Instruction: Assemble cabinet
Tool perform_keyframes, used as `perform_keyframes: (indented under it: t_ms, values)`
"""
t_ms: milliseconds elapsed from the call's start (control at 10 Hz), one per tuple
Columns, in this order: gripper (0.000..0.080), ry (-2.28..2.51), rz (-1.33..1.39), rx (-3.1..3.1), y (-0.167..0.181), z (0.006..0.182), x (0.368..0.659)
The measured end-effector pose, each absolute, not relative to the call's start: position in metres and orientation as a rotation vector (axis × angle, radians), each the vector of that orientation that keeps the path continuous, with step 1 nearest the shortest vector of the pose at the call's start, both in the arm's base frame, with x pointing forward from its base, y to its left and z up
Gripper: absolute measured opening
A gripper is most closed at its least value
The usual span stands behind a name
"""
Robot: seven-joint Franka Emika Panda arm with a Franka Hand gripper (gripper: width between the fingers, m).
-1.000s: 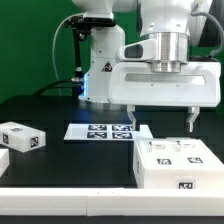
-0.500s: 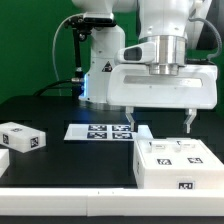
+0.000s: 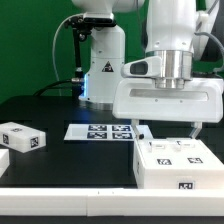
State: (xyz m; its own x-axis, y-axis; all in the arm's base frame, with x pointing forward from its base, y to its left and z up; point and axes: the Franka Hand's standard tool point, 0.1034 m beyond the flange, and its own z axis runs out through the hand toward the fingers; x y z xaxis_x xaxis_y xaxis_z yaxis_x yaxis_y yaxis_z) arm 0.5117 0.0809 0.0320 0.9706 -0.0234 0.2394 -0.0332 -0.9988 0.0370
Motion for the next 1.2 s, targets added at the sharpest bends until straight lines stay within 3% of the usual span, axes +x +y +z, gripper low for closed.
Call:
perform_keyframes:
  t_ms: [500, 600, 700, 900, 1000, 1100, 1200]
  values:
    - [0.0797, -0.098, 0.358, 3.071, 0.083, 0.017, 0.516]
    - [0.0676, -0.099, 0.358, 3.071, 0.082, 0.017, 0.516]
    - [0.0676, -0.100, 0.358, 3.070, 0.082, 0.017, 0.516]
    - [0.0404, -0.103, 0.358, 3.070, 0.082, 0.017, 0.516]
    - [0.0404, -0.104, 0.358, 3.070, 0.082, 0.017, 0.516]
    - [0.0216, -0.103, 0.357, 3.070, 0.082, 0.017, 0.516]
    - [0.0219, -0.103, 0.357, 3.070, 0.082, 0.017, 0.516]
